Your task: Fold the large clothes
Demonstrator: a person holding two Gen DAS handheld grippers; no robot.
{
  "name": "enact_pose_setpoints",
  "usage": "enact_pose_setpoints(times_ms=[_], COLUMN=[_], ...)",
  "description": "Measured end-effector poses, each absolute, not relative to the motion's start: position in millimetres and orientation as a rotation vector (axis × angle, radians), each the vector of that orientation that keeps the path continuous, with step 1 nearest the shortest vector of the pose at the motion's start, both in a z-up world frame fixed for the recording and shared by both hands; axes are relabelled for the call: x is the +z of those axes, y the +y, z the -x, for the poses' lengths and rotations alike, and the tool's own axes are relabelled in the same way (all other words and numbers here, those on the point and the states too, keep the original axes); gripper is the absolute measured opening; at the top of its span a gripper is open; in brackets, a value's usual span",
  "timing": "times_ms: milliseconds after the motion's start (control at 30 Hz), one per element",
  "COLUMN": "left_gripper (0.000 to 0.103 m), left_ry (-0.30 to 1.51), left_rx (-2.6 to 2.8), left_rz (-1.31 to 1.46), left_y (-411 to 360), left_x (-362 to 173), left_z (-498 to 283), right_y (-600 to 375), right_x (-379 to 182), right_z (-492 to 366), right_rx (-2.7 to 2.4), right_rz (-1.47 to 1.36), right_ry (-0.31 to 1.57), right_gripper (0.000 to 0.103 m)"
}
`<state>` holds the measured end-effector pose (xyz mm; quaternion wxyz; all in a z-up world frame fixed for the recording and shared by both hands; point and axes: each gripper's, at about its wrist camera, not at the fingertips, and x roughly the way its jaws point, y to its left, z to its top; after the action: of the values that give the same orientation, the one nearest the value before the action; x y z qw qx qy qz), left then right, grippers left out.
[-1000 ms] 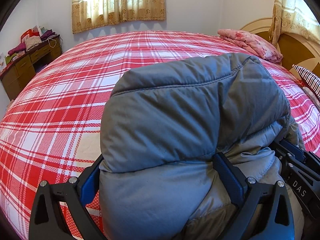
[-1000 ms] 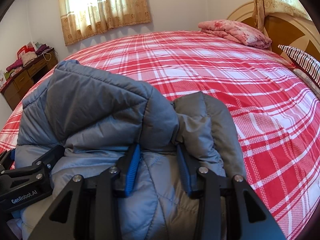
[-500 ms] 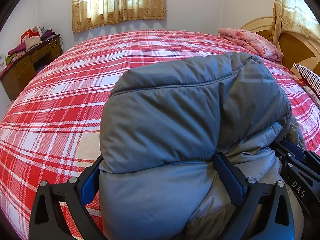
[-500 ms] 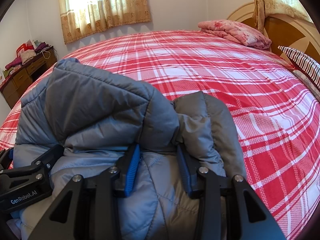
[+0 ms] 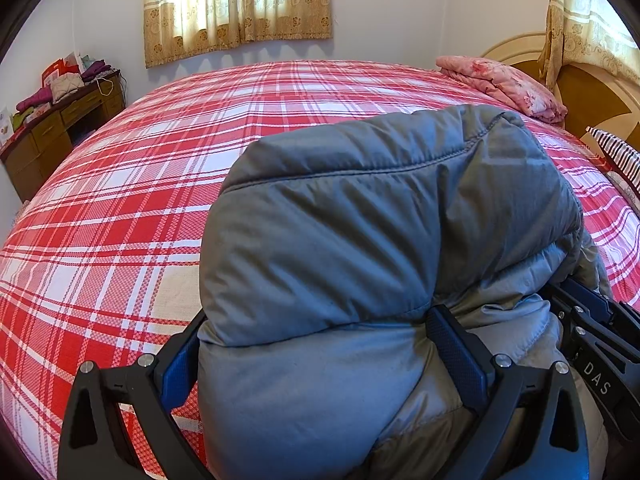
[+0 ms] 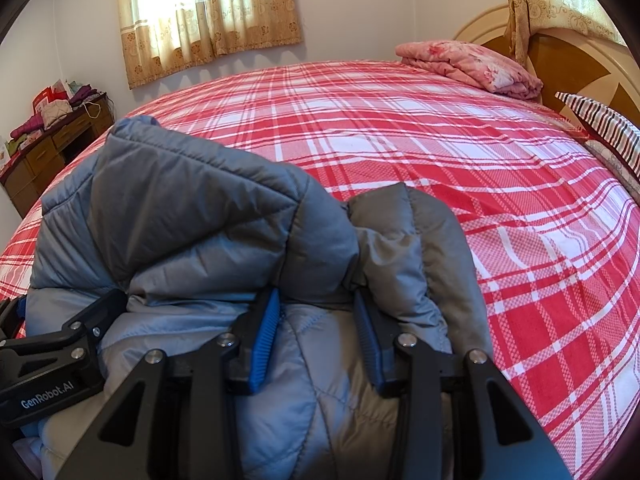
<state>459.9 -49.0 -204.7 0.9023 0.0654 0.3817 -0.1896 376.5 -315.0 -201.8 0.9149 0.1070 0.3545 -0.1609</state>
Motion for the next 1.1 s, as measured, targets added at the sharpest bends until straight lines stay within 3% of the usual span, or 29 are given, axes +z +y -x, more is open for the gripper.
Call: enact_pose_setpoints(times_ms=[333, 467, 533, 1033, 1100], left_gripper=[0.102, 0.102, 0.102, 0.102, 0.102], left_ry=[0.823, 0.823, 0.781, 0.83, 0.835], left_rx=[-0.415, -0.456, -0.471, -0.588, -0.612], left_rz=[-0.118, -0.02, -0.029, 0.013, 0.025], left_y=[-42, 0, 20, 20, 15], left_x=[-197, -173, -164, -199, -202], left_z=[-461, -436, -420, -413, -415], right_y=[-320, -327, -336, -381, -380], right_x=[-199, -178, -171, -217, -216], right_z=[-373, -338, -310, -284, -280], right_rx=[-0.31, -0.24, -0.285, -0.125, -0.115], right_rz=[-0.23, -0.23, -0.227, -0.479, -0.479], right_ry=[0.729, 0.645, 0.584, 0.721, 0.706], right_gripper=[0.044, 0.079, 0.084, 0.086, 0.082])
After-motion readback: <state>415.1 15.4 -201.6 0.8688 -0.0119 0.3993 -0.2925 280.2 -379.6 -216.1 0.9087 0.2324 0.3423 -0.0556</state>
